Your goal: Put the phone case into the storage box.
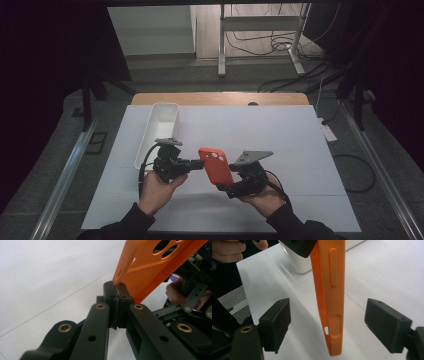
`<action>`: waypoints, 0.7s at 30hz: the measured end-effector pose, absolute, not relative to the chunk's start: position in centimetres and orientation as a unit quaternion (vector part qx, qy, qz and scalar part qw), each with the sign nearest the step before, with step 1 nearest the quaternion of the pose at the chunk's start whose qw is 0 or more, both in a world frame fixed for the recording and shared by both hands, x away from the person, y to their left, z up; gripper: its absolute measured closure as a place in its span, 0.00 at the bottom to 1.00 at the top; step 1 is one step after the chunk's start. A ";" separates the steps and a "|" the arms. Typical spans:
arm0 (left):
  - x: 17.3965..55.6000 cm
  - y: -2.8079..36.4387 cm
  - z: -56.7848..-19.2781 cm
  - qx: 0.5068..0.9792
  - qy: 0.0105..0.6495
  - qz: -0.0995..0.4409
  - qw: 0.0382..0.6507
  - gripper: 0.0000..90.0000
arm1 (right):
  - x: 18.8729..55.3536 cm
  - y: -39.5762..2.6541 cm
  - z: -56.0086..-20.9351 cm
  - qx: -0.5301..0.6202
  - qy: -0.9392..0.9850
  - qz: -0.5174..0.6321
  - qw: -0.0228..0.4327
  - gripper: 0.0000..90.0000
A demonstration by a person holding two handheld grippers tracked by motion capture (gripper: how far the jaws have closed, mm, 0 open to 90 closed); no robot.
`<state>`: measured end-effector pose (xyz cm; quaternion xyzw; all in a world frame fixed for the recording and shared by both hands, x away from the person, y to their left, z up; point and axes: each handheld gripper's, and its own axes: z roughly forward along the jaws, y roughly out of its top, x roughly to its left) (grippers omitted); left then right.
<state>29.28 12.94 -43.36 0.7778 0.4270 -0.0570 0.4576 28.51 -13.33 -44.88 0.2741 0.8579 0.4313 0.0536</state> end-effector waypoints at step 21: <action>29.9 14.3 -43.0 0.781 0.437 -0.031 0.445 0.99 | 28.3 -14.9 -45.2 0.291 0.859 0.414 0.069 0.06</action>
